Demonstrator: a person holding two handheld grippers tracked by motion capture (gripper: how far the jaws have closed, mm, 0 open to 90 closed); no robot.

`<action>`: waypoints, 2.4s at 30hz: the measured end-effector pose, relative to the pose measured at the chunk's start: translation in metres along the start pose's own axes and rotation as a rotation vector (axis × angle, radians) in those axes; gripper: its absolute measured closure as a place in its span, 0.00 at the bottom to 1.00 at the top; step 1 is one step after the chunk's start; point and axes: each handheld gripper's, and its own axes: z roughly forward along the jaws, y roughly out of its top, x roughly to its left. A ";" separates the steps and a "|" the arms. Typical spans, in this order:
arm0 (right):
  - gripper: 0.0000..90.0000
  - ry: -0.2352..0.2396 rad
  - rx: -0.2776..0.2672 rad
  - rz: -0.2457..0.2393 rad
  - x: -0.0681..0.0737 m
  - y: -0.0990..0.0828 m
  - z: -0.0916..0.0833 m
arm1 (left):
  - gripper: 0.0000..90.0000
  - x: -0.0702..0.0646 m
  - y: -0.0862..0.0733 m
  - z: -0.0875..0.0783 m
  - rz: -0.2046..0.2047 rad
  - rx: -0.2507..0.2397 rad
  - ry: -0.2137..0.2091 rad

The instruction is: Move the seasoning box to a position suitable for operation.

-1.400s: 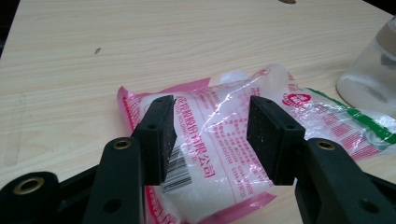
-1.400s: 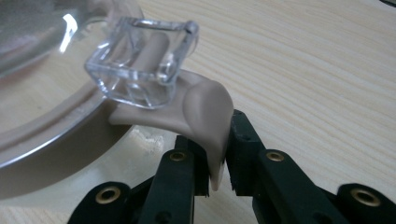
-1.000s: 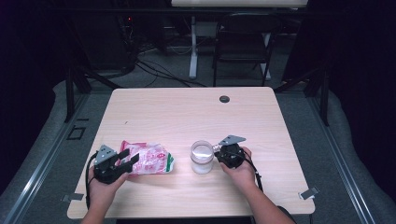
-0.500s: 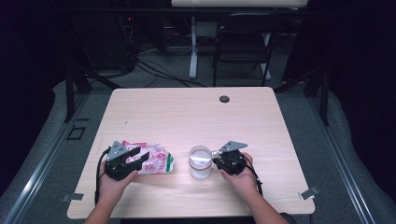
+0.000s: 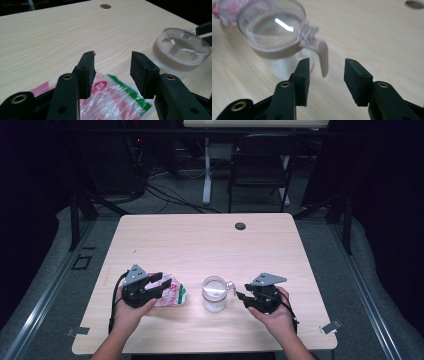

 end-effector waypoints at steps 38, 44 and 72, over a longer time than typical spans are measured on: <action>0.87 0.031 -0.064 0.184 0.004 0.033 0.011 | 0.97 -0.053 0.000 0.054 0.067 0.155 -0.202; 0.87 0.030 -0.052 0.182 0.004 0.031 0.016 | 1.00 -0.054 -0.003 0.057 0.081 0.173 -0.205; 0.88 0.069 -0.053 0.200 0.005 0.027 0.019 | 1.00 -0.056 -0.004 0.058 0.081 0.183 -0.228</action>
